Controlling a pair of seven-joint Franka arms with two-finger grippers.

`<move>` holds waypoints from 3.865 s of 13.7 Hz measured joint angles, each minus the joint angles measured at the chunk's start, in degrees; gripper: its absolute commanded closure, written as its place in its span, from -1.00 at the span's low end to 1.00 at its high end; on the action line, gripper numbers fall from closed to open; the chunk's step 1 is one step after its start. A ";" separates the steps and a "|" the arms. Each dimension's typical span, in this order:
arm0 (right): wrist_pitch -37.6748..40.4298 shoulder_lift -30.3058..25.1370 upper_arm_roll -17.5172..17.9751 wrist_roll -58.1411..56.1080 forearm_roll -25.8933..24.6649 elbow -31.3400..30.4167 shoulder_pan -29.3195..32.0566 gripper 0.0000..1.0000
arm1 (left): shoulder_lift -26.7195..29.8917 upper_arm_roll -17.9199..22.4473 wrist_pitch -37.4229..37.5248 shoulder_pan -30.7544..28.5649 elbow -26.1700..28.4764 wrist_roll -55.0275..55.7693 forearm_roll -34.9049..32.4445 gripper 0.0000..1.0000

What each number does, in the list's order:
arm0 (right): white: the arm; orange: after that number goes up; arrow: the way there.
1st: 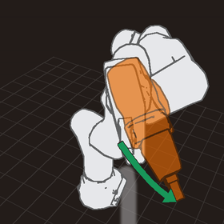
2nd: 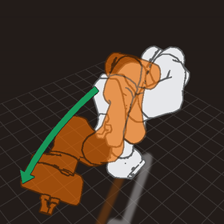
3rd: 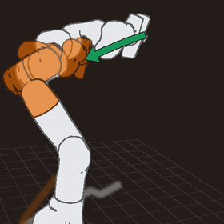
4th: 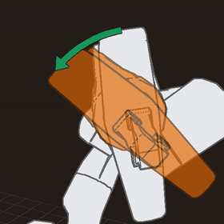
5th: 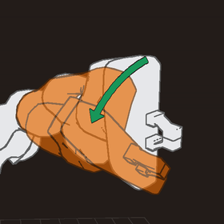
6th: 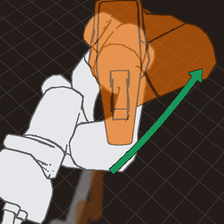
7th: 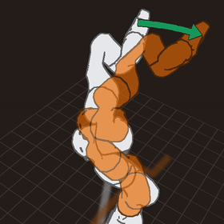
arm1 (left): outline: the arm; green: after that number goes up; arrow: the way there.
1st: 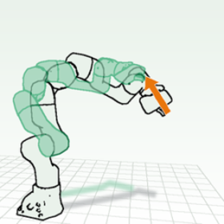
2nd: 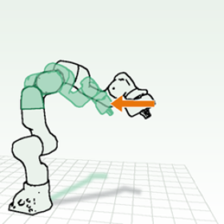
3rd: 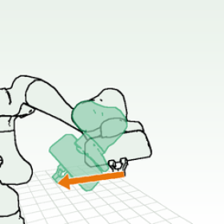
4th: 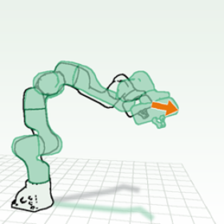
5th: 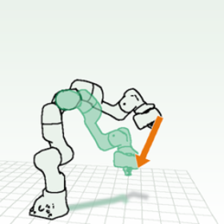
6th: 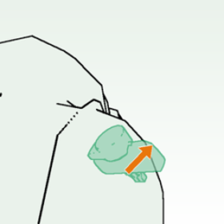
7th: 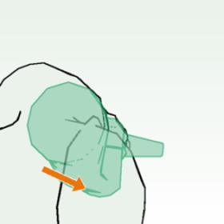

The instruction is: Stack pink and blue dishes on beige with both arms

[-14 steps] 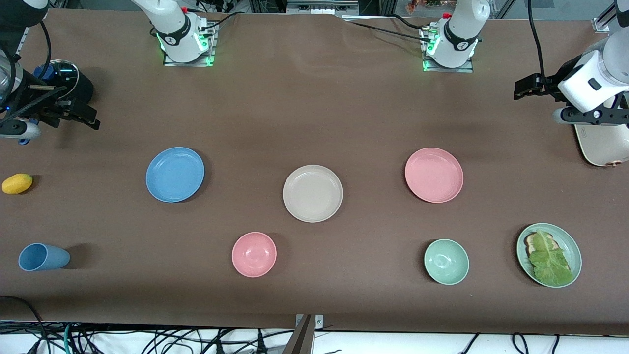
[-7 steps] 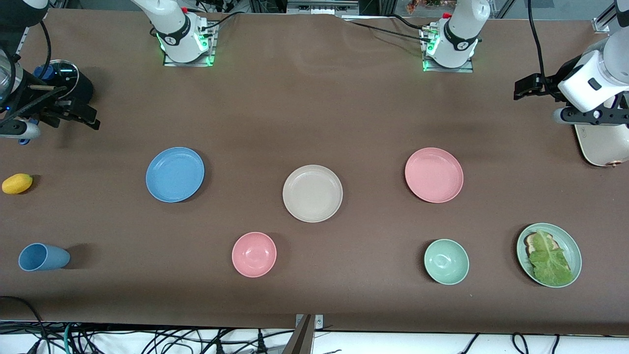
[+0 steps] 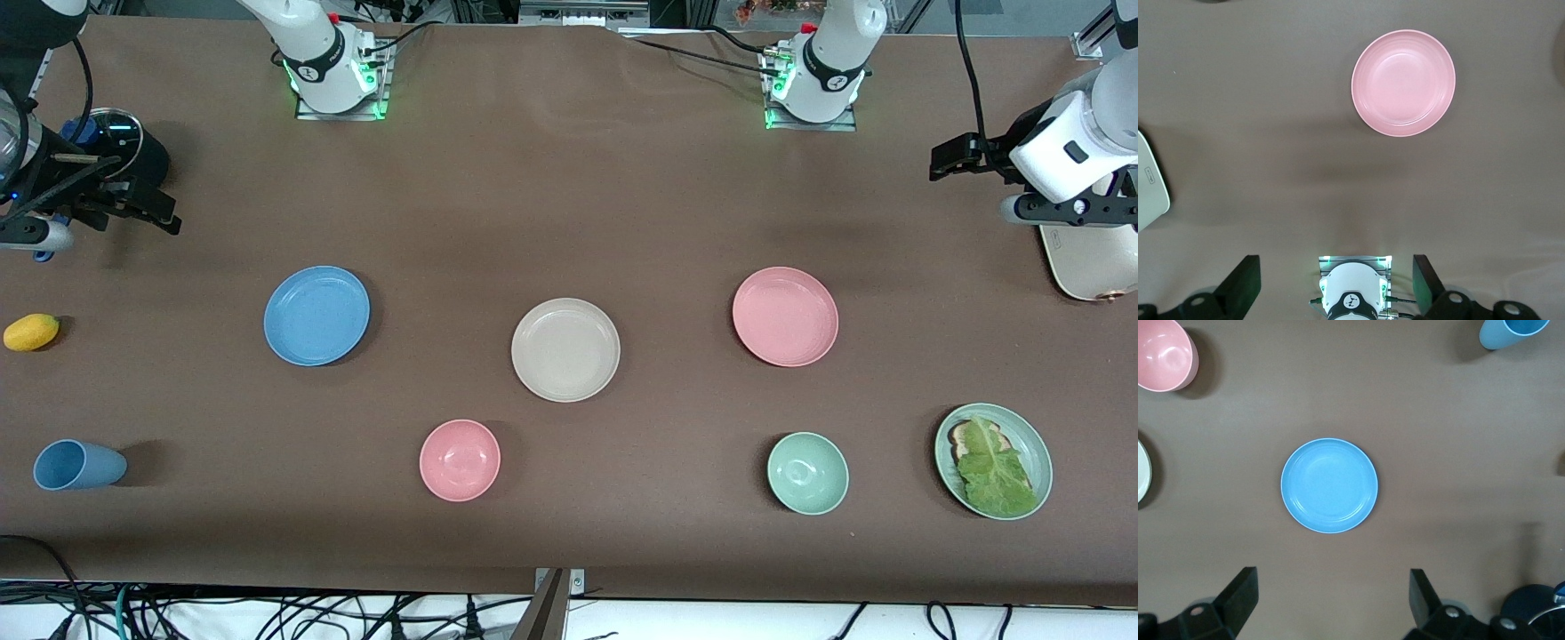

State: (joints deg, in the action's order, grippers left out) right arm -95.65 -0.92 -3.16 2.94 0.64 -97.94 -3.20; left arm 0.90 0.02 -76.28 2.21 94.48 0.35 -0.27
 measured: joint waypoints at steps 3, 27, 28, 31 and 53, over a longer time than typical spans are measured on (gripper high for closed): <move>-0.08 0.00 0.00 0.00 0.00 0.00 0.00 -1.00 | 0.00 0.00 -0.06 0.00 -0.25 0.00 0.00 -1.00; 1.59 -1.03 -1.49 -0.01 -0.02 0.84 0.09 -1.00 | -19.78 -0.75 -4.29 0.66 -10.35 0.00 1.57 -1.00; 1.61 -1.04 -1.50 -0.01 -0.02 0.84 0.09 -1.00 | -20.42 -0.76 -4.50 0.66 -10.36 0.00 1.57 -1.00; 1.70 -1.06 -1.50 -0.01 -0.02 0.85 0.09 -1.00 | -23.84 -0.76 -6.13 0.69 -10.41 0.00 1.57 -1.00; 2.21 -1.10 -1.52 -0.01 -0.02 0.89 0.09 -1.00 | -14.09 -0.80 -64.57 -2.40 32.99 -8.98 12.06 -1.00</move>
State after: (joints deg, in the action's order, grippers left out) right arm -93.44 -2.01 -4.69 2.93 0.61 -97.05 -3.11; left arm -13.19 -0.78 -140.85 -0.19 127.47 -8.63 11.79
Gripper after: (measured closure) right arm 0.000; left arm 0.000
